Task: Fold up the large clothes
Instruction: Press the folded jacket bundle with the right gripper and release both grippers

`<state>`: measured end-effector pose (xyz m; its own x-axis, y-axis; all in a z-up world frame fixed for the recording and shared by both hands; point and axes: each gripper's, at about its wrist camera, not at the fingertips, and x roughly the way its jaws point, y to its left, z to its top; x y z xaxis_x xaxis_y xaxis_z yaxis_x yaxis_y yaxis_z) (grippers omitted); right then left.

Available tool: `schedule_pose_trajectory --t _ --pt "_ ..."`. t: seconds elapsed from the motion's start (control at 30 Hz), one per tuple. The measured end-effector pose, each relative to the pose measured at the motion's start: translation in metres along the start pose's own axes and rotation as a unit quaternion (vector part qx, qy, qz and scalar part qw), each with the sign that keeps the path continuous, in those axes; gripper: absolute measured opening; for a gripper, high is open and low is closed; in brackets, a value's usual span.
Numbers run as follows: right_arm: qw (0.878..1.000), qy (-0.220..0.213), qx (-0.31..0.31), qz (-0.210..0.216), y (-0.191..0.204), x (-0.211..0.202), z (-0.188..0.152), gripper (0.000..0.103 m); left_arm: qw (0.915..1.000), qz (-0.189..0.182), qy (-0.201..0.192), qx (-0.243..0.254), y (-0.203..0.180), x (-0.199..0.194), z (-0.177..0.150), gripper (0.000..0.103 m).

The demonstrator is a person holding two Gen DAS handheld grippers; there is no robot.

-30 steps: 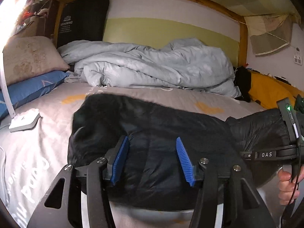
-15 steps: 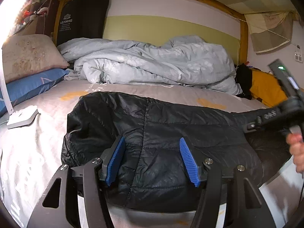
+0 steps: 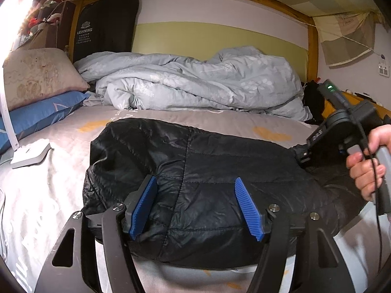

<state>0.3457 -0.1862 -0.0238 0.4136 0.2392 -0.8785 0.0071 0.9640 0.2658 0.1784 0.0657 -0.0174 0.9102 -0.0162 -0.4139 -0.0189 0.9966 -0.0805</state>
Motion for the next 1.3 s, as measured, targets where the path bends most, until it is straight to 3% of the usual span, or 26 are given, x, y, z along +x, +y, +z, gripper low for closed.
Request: schedule_pose_trajectory --t 0.13,0.27,0.4,0.57,0.7,0.83,0.93,1.07,1.2,1.3 --pt "1.0 0.01 0.014 -0.006 -0.008 0.022 0.001 0.001 0.9999 0.002 -0.004 0.009 -0.003 -0.001 0.0 0.067" --pt "1.0 0.001 0.013 -0.013 -0.008 0.015 0.004 0.001 0.9999 0.004 -0.006 0.015 -0.005 -0.001 -0.001 0.069" --pt "0.999 -0.039 -0.006 -0.016 0.008 0.004 0.014 0.002 0.9999 0.002 -0.002 0.012 -0.003 0.001 0.0 0.069" --pt "1.0 0.004 -0.001 -0.019 0.002 0.036 0.02 0.001 0.9999 0.003 -0.003 0.014 -0.005 0.0 -0.001 0.07" --pt "1.0 0.008 -0.019 -0.021 0.008 0.016 0.02 0.003 0.9998 0.005 0.0 0.017 -0.007 0.001 -0.001 0.07" --pt "0.999 -0.027 -0.025 0.021 0.008 -0.04 -0.011 0.004 0.9999 0.003 0.0 0.011 -0.004 0.001 -0.001 0.07" --pt "0.998 -0.039 -0.028 0.042 0.005 -0.069 -0.064 0.004 0.9999 0.004 0.001 0.011 -0.005 0.002 -0.001 0.07" --pt "0.997 -0.016 -0.044 0.059 0.006 -0.052 -0.109 0.004 0.9999 0.005 -0.002 0.012 -0.005 0.002 -0.002 0.071" --pt "0.997 -0.003 -0.017 0.069 -0.014 -0.008 -0.111 0.0 0.9998 0.008 -0.009 0.013 -0.005 -0.001 -0.003 0.073" --pt "0.998 0.001 -0.015 0.059 -0.013 -0.023 -0.11 0.0 0.9998 0.008 -0.008 0.017 -0.006 0.0 -0.003 0.073"
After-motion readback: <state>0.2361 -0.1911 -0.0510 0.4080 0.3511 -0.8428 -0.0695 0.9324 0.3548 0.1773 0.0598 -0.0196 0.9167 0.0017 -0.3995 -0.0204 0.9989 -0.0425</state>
